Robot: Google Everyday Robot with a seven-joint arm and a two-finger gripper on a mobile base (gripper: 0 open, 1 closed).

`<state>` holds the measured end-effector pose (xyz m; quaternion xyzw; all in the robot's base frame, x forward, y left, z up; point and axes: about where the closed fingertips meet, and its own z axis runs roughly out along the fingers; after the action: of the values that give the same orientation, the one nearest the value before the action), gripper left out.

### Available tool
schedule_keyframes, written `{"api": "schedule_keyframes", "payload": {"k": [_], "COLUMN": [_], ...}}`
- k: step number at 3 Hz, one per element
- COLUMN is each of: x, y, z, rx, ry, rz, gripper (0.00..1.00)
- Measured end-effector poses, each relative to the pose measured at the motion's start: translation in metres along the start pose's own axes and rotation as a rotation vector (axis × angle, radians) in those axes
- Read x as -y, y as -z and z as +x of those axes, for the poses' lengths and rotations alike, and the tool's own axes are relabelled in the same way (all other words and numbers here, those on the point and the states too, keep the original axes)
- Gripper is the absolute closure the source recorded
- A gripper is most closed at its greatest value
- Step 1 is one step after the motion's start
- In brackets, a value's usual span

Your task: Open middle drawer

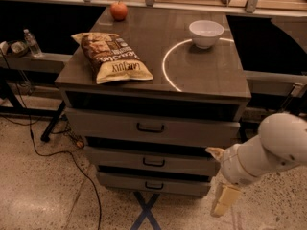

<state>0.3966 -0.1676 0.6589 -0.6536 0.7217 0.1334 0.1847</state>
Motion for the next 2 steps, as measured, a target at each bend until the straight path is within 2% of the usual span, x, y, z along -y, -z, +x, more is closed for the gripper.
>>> {"api": "schedule_keyframes", "payload": {"k": [1,2], "x": [0.008,0.025], "y": [-0.050,-0.111], "z": [0.008,0.016], "rx": [0.048,0.087], "ry": [-0.002,0.054], "rz": [-0.018,0.008], "gripper": [0.00,0.00]}}
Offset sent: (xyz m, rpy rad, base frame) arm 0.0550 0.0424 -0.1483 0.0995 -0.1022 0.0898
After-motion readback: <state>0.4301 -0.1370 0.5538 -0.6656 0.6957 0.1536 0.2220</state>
